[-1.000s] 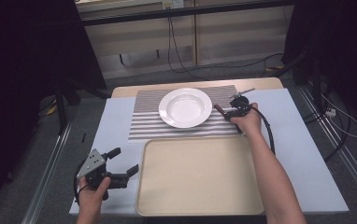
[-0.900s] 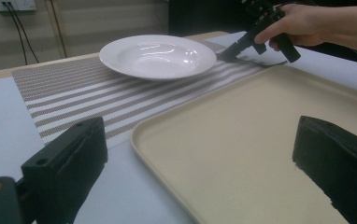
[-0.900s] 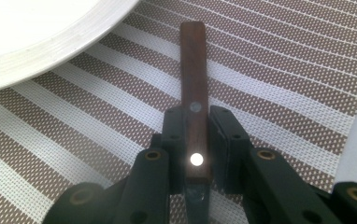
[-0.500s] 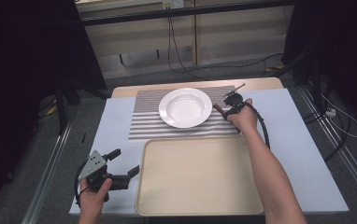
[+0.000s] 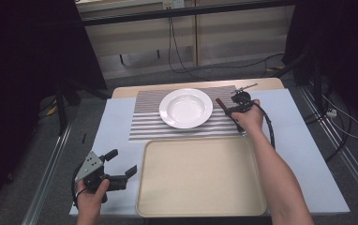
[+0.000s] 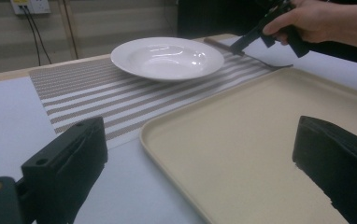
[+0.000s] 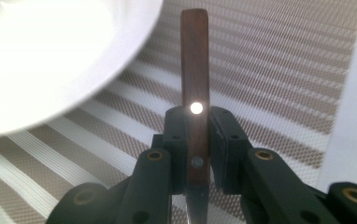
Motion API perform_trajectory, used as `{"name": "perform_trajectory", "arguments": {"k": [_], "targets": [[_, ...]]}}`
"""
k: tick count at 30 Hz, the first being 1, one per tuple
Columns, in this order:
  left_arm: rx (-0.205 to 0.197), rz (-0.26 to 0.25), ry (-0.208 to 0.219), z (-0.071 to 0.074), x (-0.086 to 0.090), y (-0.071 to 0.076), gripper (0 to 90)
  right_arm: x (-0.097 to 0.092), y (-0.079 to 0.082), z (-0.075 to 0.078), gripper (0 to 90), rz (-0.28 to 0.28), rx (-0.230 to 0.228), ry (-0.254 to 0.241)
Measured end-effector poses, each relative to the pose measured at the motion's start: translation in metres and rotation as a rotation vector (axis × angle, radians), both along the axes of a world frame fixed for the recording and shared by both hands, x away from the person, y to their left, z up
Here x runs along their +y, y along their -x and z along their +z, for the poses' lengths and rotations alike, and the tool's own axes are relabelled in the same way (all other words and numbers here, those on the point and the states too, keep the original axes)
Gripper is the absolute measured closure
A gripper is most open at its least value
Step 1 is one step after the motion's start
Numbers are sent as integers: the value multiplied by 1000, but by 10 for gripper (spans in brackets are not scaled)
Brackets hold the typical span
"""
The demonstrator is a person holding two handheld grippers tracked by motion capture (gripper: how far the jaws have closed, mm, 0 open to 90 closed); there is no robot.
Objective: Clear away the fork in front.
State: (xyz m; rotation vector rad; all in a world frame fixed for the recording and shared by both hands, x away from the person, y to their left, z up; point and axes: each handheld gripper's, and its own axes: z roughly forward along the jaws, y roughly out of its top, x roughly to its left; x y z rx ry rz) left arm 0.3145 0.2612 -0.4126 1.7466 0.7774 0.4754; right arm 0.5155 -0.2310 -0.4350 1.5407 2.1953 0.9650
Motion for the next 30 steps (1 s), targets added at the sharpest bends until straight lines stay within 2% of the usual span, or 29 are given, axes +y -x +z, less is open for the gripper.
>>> {"name": "perform_trajectory", "arguments": {"k": [2, 3, 4, 7, 13, 19, 24, 30], "targets": [[-3, 2, 2, 1, 1, 1, 36, -4, 3, 9, 778, -7, -40, -38], [-4, 6, 6, 1, 1, 1, 36, -5, 5, 12, 779, -6, -57, -41], [-4, 8, 12, 2, 1, 2, 36, -8, 8, 18, 778, -12, -95, -49], [-9, 13, 16, 3, 2, 2, 36, -13, 14, 30, 778, -23, -158, -92], [-5, 9, 41, 8, -1, 2, 36, -10, 38, 50, 778, 31, -248, -165], [-16, -22, 52, 20, -19, 1, 35, 3, 76, 53, 777, 83, -347, -303], [-19, -55, 59, 28, -36, -3, 35, 16, 106, 59, 778, 144, -414, -349], [-13, -78, 79, 35, -60, -10, 34, 29, 132, 57, 777, 195, -446, -406]]}}
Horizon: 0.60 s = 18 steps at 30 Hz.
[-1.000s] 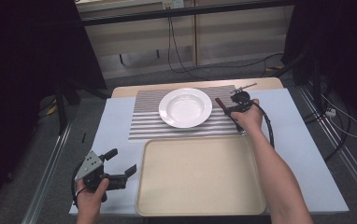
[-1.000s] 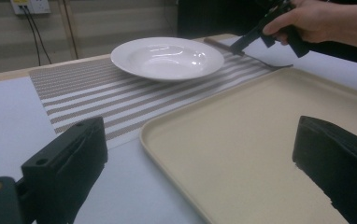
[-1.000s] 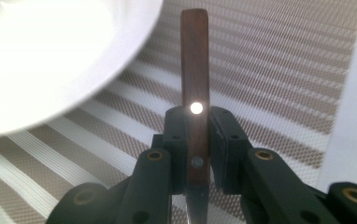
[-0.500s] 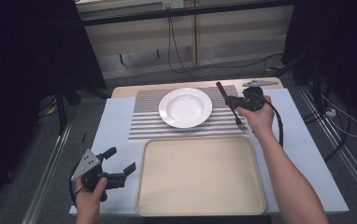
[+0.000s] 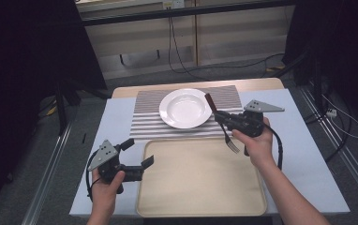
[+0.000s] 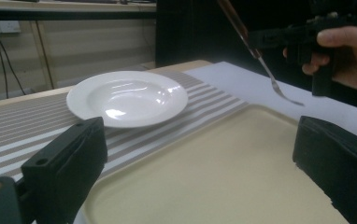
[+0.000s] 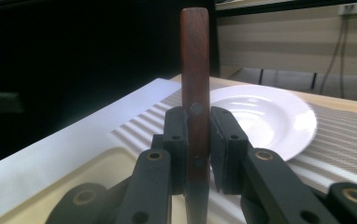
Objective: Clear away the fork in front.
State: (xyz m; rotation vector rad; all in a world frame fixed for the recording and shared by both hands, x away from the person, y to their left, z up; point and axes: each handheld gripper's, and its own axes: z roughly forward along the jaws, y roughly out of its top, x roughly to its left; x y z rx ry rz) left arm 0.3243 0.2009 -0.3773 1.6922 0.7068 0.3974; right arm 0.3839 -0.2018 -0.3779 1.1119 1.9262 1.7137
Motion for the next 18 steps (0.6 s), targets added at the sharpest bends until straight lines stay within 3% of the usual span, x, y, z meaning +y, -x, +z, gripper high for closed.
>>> {"name": "perform_trajectory", "arguments": {"k": [4, 7, 9, 18], "targets": [[27, -8, -10, 3, -23, -7, 34, 10, 15, -9, 777, 23, -14, 4], [43, -18, 10, 4, -40, -14, 34, 15, 22, -14, 777, 45, -13, -19], [43, -31, 19, 4, -49, -19, 35, 19, 25, -16, 777, 58, -13, -2], [62, -39, 47, 5, -73, -37, 53, 38, 31, -16, 777, 98, -28, -37]]}}
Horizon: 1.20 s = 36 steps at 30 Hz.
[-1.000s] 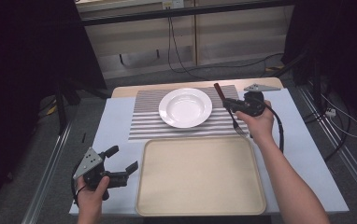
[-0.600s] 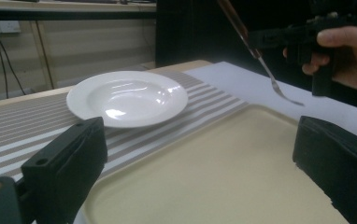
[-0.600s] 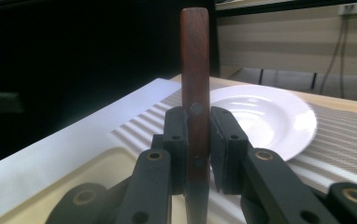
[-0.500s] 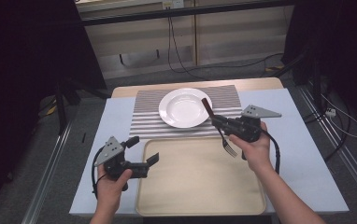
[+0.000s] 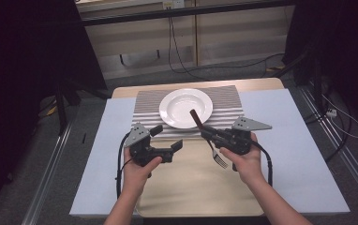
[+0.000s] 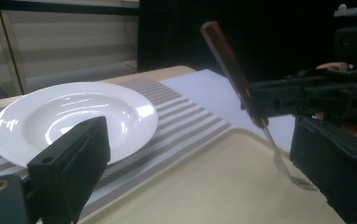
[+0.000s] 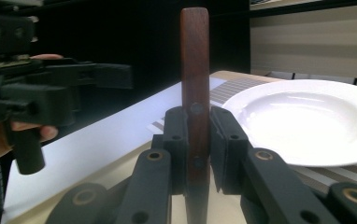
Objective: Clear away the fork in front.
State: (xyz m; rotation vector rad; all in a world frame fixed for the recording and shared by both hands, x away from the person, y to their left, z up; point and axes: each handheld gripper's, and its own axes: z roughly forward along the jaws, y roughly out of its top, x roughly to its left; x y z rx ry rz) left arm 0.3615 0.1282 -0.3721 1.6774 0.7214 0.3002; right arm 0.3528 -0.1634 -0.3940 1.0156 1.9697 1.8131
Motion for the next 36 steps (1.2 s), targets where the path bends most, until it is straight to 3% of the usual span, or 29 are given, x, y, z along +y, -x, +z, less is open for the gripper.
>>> {"name": "perform_trajectory", "arguments": {"k": [7, 13, 15, 17, 18, 20, 22, 24, 26, 29, 31, 36], "targets": [[11, 17, 8, 9, -7, -10, 59, 15, 4, -3, 776, 26, -14, 31], [30, 39, 25, 11, -16, -16, 165, 24, 6, -1, 776, 33, -50, 58], [44, 23, 41, 8, -20, -18, 195, 26, 6, -1, 777, 47, -45, 61], [65, 6, 54, 6, -26, -19, 283, 29, 7, -1, 776, 58, -51, 62], [73, 0, 53, 5, -28, -19, 372, 30, 8, -1, 776, 57, -60, 69], [98, -68, 109, 4, -30, -19, 623, 32, 9, -1, 775, 68, -65, 71], [119, -100, 124, 6, -32, -18, 748, 35, 11, -1, 772, 65, -94, 85], [98, -97, 74, 9, -32, -16, 797, 36, 12, -1, 810, 72, -103, 102], [133, -124, 80, 11, -27, -17, 808, 35, 13, -1, 718, 65, -102, 111], [123, -129, 56, 16, -16, -17, 808, 27, 14, -1, 608, 54, -99, 149], [128, -142, 54, 17, -9, -17, 808, 19, 14, -5, 507, 29, -73, 149], [160, -183, 8, 18, 7, -16, 807, -2, 15, -12, 382, -7, -50, 155]]}}
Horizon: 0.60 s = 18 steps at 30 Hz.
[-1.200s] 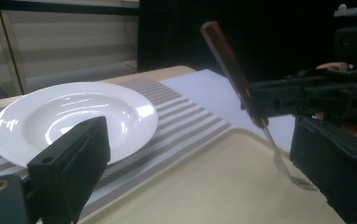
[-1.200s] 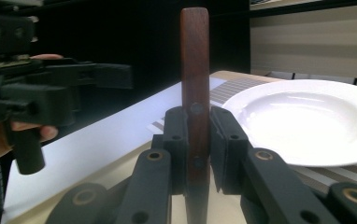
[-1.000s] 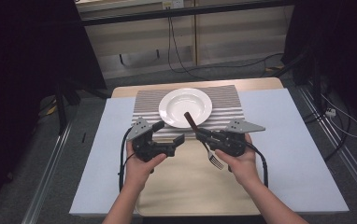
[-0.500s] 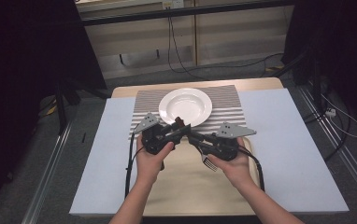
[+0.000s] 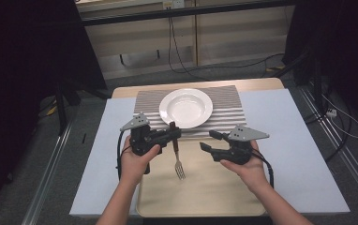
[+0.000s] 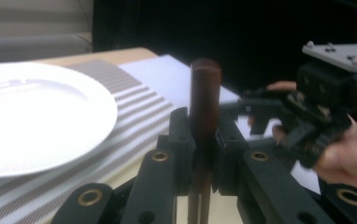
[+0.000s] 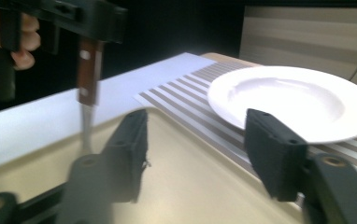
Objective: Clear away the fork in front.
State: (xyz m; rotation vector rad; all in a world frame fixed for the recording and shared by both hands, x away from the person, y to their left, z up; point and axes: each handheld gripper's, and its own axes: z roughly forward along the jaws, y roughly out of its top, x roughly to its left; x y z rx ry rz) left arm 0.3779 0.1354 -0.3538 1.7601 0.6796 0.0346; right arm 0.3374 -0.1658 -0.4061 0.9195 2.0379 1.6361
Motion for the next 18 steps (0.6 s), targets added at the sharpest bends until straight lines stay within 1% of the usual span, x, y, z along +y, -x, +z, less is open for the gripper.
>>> {"name": "perform_trajectory", "arguments": {"k": [2, 3, 5, 6, 8, 10, 12, 14, 16, 18], "targets": [[17, -25, -12, -2, 5, 1, 808, -7, 2, -1, 326, -17, -12, 15], [25, -31, -14, -3, 7, 2, 808, -11, 4, -1, 304, -20, -11, 15], [44, -50, -19, -5, 11, 3, 807, -18, 6, -2, 259, -45, -15, 22], [49, -54, -28, -7, 14, 3, 807, -22, 7, -2, 236, -49, -13, 18], [67, -63, -36, -10, 19, 4, 807, -30, 8, -4, 219, -62, -14, 24], [90, -69, -31, -13, 25, 3, 807, -38, 9, -6, 203, -80, -4, 28], [109, -72, -11, -16, 31, 2, 807, -44, 10, -8, 200, -91, 6, 27], [126, -82, 5, -19, 35, 2, 807, -48, 12, -8, 192, -94, 4, 28], [121, -75, 16, -21, 39, 3, 807, -50, 13, -8, 187, -103, -1, 38], [103, -55, 9, -24, 43, 2, 801, -51, 14, -8, 180, -105, -6, 34]]}}
